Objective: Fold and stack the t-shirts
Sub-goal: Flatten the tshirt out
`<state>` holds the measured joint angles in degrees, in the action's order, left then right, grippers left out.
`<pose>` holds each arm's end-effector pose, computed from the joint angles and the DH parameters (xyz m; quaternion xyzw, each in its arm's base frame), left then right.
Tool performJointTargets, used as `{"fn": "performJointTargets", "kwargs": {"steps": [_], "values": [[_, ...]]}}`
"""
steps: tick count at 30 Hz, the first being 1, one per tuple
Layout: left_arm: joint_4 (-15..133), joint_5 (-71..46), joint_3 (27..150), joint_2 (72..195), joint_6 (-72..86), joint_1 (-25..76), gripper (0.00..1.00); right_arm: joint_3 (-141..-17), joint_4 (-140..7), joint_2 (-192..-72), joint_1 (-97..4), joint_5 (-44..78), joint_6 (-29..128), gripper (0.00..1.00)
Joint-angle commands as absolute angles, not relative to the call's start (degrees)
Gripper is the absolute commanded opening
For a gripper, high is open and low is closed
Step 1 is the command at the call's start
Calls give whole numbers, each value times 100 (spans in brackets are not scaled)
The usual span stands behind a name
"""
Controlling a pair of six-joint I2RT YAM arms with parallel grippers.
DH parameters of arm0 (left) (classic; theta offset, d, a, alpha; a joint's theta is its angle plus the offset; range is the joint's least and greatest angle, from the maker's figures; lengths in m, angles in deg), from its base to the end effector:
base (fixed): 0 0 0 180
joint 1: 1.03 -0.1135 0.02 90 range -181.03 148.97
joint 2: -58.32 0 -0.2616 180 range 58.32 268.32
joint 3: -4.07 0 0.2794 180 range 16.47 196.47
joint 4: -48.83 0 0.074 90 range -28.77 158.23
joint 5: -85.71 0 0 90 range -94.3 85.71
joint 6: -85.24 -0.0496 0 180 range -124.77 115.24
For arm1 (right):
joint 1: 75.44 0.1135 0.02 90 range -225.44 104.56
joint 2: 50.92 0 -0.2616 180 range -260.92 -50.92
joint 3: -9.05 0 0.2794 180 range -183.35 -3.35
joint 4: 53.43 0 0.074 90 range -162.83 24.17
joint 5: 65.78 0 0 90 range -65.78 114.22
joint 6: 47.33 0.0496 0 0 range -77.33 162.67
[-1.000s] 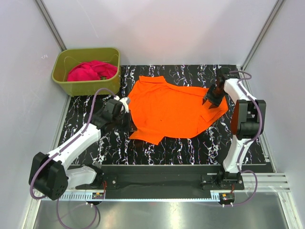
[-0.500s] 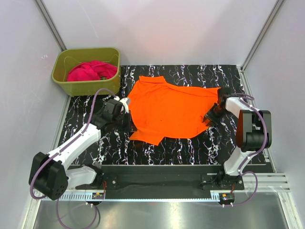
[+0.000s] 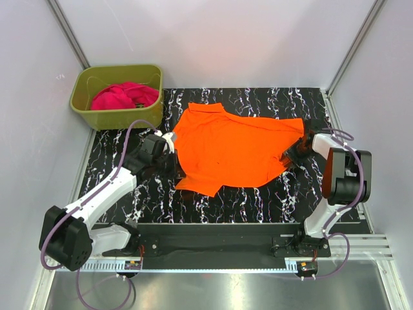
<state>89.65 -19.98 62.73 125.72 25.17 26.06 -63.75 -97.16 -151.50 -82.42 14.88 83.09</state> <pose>0.2384 -0.1370 0.2199 0.0241 0.9305 -0.2760 0.2397 0.3526 -0.0351 0.1238 0.3834 0.9060 0.1230 0.1302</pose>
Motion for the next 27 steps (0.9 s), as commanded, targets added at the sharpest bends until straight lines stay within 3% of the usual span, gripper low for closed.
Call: {"fn": "performJointTargets", "kwargs": {"steps": [1, 17, 21, 22, 23, 25, 27], "values": [[8768, -2117, 6288, 12556, 2450, 2569, 0, -6390, -9571, -15235, -8308, 1359, 8327, 40], [8751, -2099, 6279, 12600, 2529, 2577, 0, -6355, -9272, -15340, -8308, 814, 8723, 34], [8759, -2091, 6279, 12556, 2538, 2577, 0, -6408, -9290, -15305, -8317, 928, 8609, 21], [8759, -2073, 6288, 12530, 2538, 2577, 0, -6417, -9333, -15279, -8326, 954, 8539, 10], [8759, -2038, 6305, 12495, 2529, 2569, 0, -6452, -9386, -15218, -8326, 998, 8504, 7], [8812, -1916, 6358, 12459, 2459, 2569, 0, -6618, -9667, -15130, -8326, 1216, 8390, 0], [8934, -1792, 6594, 12433, 2311, 2543, 0, -6846, -9851, -14946, -8335, 1367, 8310, 0]]}}
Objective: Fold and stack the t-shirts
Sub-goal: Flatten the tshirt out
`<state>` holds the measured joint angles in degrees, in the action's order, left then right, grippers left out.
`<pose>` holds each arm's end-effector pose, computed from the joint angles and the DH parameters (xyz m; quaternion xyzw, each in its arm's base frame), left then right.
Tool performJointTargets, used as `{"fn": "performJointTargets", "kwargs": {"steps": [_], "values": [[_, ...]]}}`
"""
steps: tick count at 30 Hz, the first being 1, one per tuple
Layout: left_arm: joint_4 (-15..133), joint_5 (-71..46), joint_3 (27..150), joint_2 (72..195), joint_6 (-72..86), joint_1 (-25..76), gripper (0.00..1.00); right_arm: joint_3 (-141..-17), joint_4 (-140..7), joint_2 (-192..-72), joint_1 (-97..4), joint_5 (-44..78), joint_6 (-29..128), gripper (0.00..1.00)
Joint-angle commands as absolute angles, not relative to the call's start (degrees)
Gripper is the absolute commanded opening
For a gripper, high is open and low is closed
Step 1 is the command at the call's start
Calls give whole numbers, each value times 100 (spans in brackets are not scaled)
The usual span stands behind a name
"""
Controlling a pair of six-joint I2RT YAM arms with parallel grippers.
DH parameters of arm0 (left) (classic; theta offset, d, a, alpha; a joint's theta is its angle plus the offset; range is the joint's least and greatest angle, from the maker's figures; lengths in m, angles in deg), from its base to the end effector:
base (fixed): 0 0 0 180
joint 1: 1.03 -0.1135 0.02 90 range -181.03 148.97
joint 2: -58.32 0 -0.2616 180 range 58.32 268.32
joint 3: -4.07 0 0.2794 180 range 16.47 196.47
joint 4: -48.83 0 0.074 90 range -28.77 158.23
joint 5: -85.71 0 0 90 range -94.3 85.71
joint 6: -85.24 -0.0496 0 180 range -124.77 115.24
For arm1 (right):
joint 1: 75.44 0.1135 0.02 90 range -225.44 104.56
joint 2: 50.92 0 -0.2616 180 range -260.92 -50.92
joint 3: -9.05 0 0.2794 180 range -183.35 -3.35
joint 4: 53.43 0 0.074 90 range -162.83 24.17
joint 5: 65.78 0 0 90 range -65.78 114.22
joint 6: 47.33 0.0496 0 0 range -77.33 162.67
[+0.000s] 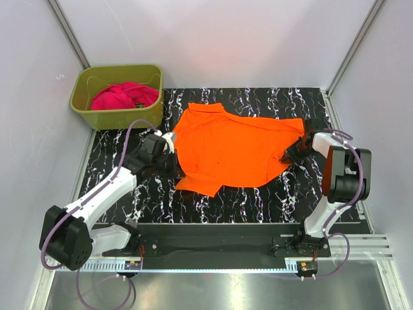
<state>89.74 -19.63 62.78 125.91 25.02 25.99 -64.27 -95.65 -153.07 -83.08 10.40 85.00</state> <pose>0.2390 -0.1366 0.2192 0.0235 0.9315 -0.2723 0.2401 0.3579 -0.0361 0.1190 0.3956 0.8959 0.1620 0.1206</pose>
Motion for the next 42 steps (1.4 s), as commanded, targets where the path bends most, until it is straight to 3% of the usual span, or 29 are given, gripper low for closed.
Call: {"fn": "performJointTargets", "kwargs": {"steps": [1, 7, 12, 19, 20, 23, 28, 30, 35, 42], "values": [[8979, -1653, 6726, 12450, 2257, 2516, 0, -6943, -9913, -14875, -8335, 1541, 8249, 0], [9058, -1107, 8506, 13038, 1704, 2165, 0, -8383, -10054, -14804, -8554, 1929, 8012, 0], [9041, -877, 10433, 14066, 1247, 1673, 0, -10763, -10107, -15427, -8642, 1956, 7818, 0], [8997, -1316, 14446, 15692, 579, 1470, 0, -14287, -10730, -16227, -8791, 2167, 7625, 0], [8953, -1448, 14723, 15833, 491, 1435, 0, -15066, -10862, -16411, -8861, 2167, 7616, 0], [8454, -1458, 15077, 15686, 315, 1383, 0, -15697, -11109, -16396, -8985, 2141, 7677, 0], [8215, -1879, 14982, 15325, 349, 1338, 0, -14918, -11074, -15694, -9108, 2132, 7572, 0], [8136, -2107, 14543, 15019, 481, 1338, 0, -13795, -10925, -15097, -9117, 2298, 7449, 0], [7566, -2161, 11549, 13841, 780, 1347, 0, -10372, -10003, -13374, -9152, 2615, 7369, 0], [7151, -2126, 7911, 11793, 1842, 1347, 0, -7535, -9844, -11888, -9222, 3466, 7176, 0]]}}
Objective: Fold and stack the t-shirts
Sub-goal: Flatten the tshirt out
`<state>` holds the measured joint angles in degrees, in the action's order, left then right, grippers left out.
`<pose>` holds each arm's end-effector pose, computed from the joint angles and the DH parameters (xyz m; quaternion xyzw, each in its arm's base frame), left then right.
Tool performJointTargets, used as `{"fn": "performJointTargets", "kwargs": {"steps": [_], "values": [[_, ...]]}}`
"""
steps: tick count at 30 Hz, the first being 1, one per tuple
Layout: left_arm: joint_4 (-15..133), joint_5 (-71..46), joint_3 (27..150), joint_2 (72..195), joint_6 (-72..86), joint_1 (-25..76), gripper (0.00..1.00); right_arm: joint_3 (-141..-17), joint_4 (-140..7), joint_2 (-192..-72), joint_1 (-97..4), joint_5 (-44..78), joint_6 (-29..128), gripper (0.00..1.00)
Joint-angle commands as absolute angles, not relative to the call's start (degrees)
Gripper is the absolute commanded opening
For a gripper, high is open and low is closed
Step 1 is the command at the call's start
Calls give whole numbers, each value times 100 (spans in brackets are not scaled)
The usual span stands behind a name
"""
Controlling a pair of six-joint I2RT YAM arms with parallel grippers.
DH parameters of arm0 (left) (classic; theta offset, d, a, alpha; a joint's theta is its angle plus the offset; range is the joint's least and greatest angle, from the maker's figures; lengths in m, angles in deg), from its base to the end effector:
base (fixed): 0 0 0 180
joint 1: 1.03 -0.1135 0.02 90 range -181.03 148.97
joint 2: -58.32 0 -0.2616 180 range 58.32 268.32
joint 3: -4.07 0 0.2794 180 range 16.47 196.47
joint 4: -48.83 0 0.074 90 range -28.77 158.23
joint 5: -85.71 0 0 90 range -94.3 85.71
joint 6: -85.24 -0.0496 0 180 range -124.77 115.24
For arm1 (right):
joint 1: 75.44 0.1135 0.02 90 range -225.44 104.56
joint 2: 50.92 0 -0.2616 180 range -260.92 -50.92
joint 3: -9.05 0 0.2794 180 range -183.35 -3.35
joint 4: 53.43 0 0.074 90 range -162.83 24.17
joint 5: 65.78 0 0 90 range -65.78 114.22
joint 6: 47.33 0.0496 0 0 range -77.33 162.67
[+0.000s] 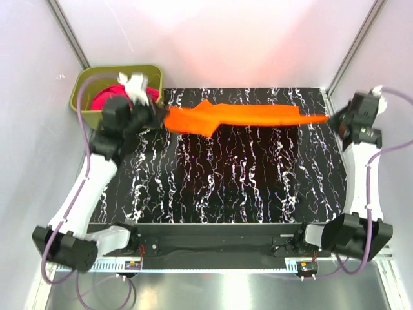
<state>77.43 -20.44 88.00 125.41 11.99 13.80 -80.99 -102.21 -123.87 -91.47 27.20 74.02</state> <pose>0.2910 -0.0913 0.4106 0.0757 0.7695 -0.2749 0.5715 0.3025 -0.0896 0.3808 0.3624 0.7944 0.0424 0.4857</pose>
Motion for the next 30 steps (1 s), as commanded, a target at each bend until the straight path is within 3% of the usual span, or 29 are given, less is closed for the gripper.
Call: {"fn": "performJointTargets", "kwargs": {"steps": [1, 9, 16, 20, 25, 30], "values": [[7160, -2065, 7592, 11321, 2027, 1347, 0, -7202, -9870, -11669, -9222, 3590, 7185, 0], [8370, -1204, 5455, 8963, 3873, 1338, 0, -6812, -11134, -11437, -9275, 5356, 7457, 0], [9401, -1220, 4628, 8153, 4708, 1338, 0, -6339, -11636, -11570, -9310, 4962, 7941, 0], [9497, -1406, 4451, 8196, 4666, 1338, 0, -6022, -11645, -11535, -9302, 4865, 7906, 0], [9201, -1194, 5222, 8827, 4139, 1338, 0, -6353, -11033, -11753, -9301, 4094, 7870, 0], [8050, -1027, 6943, 11032, 3313, 1338, 0, -7512, -9766, -12815, -9301, 2453, 8291, 0]]}}
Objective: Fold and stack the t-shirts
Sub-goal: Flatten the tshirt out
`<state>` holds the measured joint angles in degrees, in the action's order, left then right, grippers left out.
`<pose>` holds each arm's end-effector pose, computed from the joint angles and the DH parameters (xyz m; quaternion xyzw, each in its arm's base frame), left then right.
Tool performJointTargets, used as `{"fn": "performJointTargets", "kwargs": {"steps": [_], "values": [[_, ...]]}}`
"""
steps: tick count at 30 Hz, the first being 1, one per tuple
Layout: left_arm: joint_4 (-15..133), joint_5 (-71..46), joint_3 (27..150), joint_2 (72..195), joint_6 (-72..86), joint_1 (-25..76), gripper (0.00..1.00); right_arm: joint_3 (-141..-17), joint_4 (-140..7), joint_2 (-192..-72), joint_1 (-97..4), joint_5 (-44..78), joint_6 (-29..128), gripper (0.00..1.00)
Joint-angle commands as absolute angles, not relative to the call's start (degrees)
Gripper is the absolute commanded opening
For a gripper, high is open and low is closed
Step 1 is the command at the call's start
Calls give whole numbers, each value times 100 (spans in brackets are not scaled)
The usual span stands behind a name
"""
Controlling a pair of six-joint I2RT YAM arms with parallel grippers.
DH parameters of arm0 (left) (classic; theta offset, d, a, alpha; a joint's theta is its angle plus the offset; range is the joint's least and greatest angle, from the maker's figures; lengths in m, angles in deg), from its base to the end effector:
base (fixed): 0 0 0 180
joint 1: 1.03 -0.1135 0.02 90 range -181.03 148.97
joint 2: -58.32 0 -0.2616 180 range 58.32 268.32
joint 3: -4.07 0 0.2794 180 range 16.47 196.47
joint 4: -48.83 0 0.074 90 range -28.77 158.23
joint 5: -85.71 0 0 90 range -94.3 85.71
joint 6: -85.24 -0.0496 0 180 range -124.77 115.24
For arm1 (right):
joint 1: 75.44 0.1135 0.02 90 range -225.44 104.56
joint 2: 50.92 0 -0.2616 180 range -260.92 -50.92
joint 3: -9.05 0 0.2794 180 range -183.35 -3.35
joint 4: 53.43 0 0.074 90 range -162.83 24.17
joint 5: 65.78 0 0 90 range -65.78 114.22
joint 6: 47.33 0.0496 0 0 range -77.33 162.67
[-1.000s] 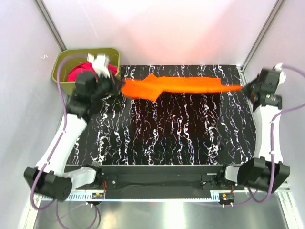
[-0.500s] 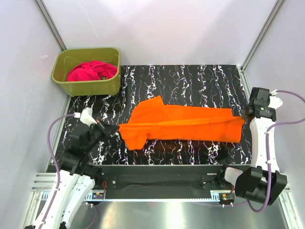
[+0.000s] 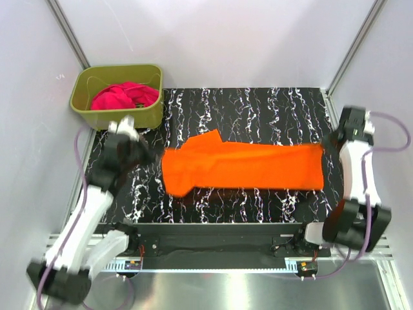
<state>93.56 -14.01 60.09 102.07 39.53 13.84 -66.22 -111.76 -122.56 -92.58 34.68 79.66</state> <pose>0.1986 -0.0614 0.2878 -0.1823 0.8551 -0.3013 0.3804 0.2720 -0.0933 0.2793 0.4564 0.8325 -0.0335 0.3124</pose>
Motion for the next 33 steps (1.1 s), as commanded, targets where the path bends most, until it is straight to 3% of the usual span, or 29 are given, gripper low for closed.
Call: {"fn": "performJointTargets", "kwargs": {"steps": [1, 3, 4, 5, 10, 11, 14, 21, 24, 33], "values": [[7482, -984, 7617, 11453, 3216, 1329, 0, -8159, -9512, -13349, -9284, 2222, 8371, 0], [7047, -1018, 8568, 12670, 2838, 1295, 0, -8988, -9448, -14149, -9293, 1957, 8477, 0], [6785, -1079, 9634, 13436, 2672, 1251, 0, -9827, -9457, -14389, -9284, 1913, 8503, 0], [6651, -1245, 10159, 13443, 2600, 1216, 0, -10262, -9448, -14635, -9284, 1886, 8495, 0], [6552, -2168, 13656, 15988, 2564, 926, 0, -13037, -9693, -15919, -9293, 1684, 8573, 0], [6710, -2344, 15019, 16305, 2591, 899, 0, -13305, -9729, -15990, -9293, 1640, 8695, 0], [6827, -2556, 16253, 16915, 2731, 759, 0, -13808, -9808, -15939, -9293, 1788, 8916, 0], [5446, -2662, 13648, 15079, 2750, 459, 0, -13335, -9764, -14938, -9293, 2132, 8758, 0], [5762, -2785, 13067, 14605, 2495, 442, 0, -12379, -9703, -14420, -9293, 2193, 8609, 0], [5569, -2503, 7874, 12355, 2757, 398, 0, -7923, -9211, -12811, -9310, 2194, 8494, 0]]}}
